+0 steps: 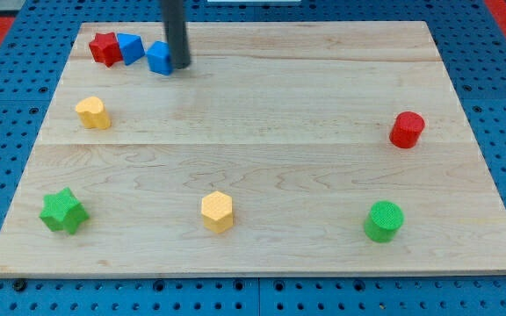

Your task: Push the red circle into the bottom side of the blue cube

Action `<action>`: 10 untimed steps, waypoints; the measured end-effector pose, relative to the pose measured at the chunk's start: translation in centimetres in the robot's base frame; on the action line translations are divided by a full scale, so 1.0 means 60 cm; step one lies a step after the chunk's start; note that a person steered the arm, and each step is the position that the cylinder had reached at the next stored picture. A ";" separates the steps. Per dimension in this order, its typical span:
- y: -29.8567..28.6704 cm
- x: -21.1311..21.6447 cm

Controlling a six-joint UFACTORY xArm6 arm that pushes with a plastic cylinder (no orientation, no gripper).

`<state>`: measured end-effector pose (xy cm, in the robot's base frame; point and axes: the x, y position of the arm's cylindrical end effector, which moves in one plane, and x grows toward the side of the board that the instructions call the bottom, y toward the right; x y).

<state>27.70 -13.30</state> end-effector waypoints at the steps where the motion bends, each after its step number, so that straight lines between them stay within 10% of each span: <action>1: 0.083 0.010; 3: 0.440 0.015; 5: 0.679 0.192; 7: 0.348 0.214; 9: 0.597 0.244; 10: 0.481 0.341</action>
<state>48.16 15.57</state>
